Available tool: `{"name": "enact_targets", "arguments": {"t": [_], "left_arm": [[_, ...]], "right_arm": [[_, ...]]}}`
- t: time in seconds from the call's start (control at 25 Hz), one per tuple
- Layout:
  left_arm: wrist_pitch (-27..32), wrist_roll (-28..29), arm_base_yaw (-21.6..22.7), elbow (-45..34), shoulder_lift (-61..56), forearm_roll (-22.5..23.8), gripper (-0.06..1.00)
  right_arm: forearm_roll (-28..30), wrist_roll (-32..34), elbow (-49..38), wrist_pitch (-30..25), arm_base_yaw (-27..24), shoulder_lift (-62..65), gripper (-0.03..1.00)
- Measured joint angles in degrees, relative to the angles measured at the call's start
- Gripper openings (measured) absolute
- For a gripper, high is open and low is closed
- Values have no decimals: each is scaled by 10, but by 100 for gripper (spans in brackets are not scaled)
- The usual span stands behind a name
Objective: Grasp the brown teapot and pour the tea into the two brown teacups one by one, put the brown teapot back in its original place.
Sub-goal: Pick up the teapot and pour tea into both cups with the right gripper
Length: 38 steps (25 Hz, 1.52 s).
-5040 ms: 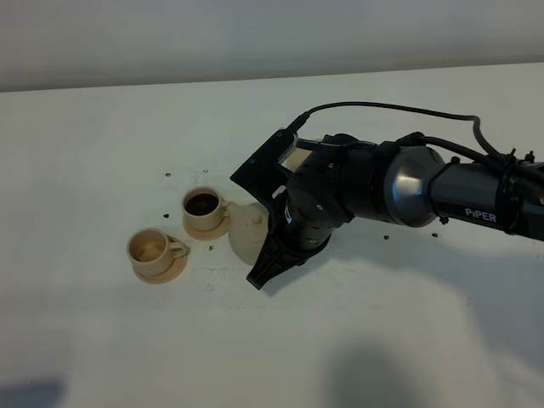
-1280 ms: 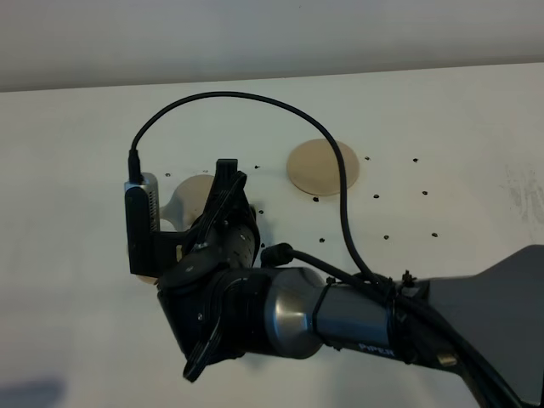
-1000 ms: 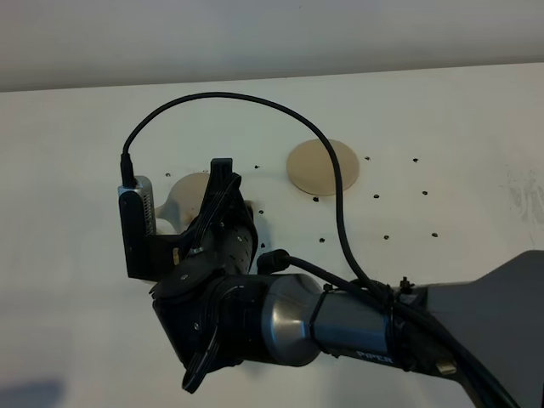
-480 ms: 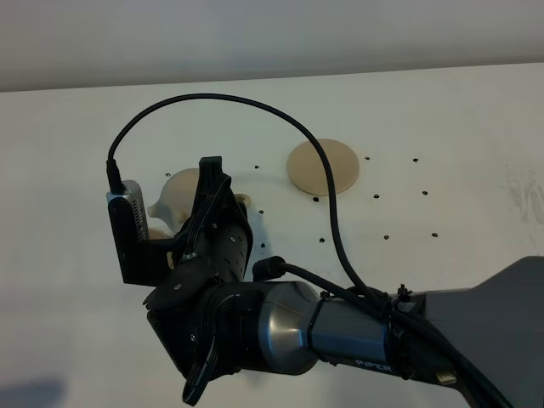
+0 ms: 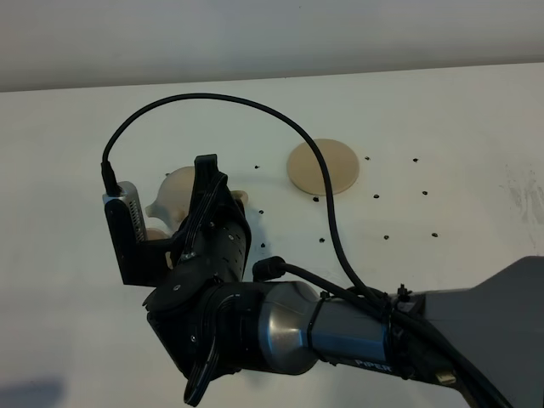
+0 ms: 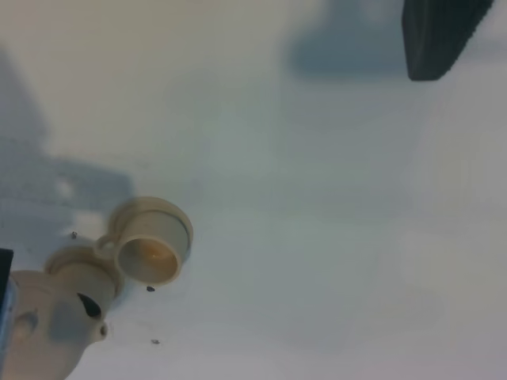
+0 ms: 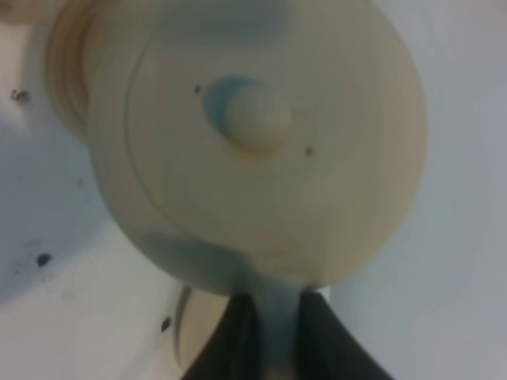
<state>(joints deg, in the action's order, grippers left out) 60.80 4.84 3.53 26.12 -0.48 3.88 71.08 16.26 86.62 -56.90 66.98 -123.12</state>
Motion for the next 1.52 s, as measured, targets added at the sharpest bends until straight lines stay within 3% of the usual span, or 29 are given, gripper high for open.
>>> {"name": "enact_targets", "arguments": {"t": [1.52], "left_arm": [[0,0,0,0,0,0,43]], "right_arm": [[72,-90,0,17,6,0,10]]}}
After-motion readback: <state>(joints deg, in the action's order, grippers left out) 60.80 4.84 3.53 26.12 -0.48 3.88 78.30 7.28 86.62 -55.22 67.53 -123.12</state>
